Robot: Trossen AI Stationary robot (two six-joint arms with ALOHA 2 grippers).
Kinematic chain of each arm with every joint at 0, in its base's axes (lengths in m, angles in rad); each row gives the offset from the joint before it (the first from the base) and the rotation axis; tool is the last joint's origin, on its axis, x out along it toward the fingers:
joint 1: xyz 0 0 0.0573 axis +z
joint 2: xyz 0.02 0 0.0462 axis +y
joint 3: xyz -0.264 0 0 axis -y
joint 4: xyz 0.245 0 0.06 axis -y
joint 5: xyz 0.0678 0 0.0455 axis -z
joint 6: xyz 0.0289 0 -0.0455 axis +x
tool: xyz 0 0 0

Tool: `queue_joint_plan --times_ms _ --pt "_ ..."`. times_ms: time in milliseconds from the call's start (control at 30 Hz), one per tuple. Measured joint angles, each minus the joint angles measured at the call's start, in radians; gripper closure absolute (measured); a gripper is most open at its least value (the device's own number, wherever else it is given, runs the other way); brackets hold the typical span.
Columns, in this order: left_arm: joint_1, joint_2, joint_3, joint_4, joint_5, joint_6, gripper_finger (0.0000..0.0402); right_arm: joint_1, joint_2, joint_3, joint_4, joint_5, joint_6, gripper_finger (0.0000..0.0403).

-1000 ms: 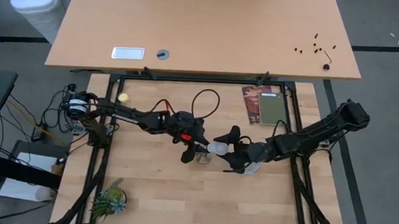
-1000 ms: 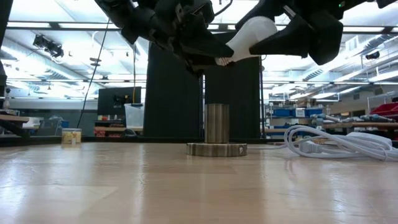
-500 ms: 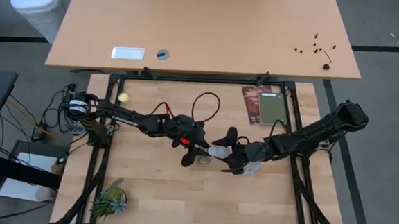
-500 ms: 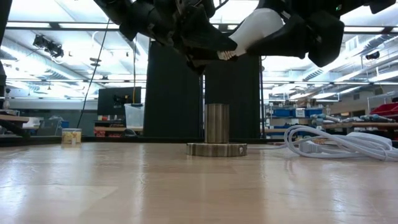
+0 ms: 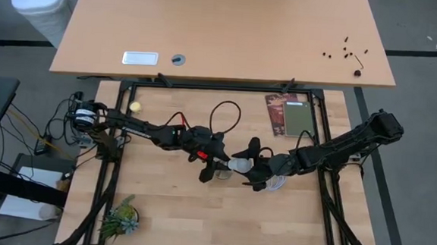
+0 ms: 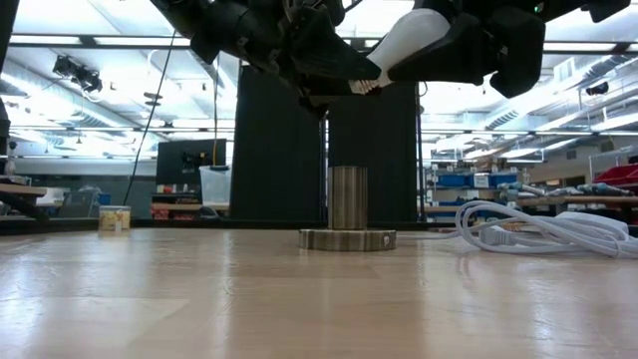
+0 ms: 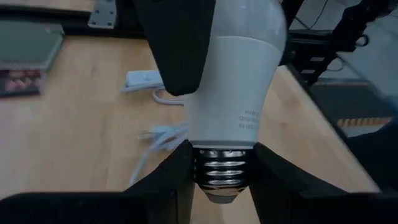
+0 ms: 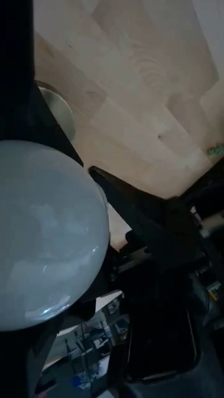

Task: Screw lightbulb
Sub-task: Insert the light bulb into the lamp

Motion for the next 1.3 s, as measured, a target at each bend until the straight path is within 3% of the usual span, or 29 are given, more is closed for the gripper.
queue_joint_plan --times_ms 300,533,767,933,1067,1300 --pt "0.024 -0.106 0.0 -0.075 -0.093 0.079 0.0186 0.003 -0.003 0.002 -0.011 0.02 0.034 0.0139" --pt "0.022 -0.192 0.0 -0.236 -0.175 0.107 0.0172 0.002 -0.003 0.002 -0.032 0.029 0.17 0.0129" --pt "-0.097 -0.207 -0.002 -0.412 -0.428 0.129 0.0173 0.008 -0.003 0.073 -0.153 0.194 0.371 0.0132" --pt "-0.228 -0.198 -0.105 -0.25 -0.636 0.159 0.0173 -0.018 -0.003 0.212 -0.408 0.183 0.593 0.013" --pt "-0.284 -0.2 -0.221 -0.06 -0.771 0.115 0.0173 -0.047 0.0 0.308 -0.579 0.099 0.746 0.0132" --pt "-0.282 -0.199 -0.462 0.346 -0.792 -0.03 0.0173 -0.097 0.0 0.398 -0.677 0.014 0.808 0.013"
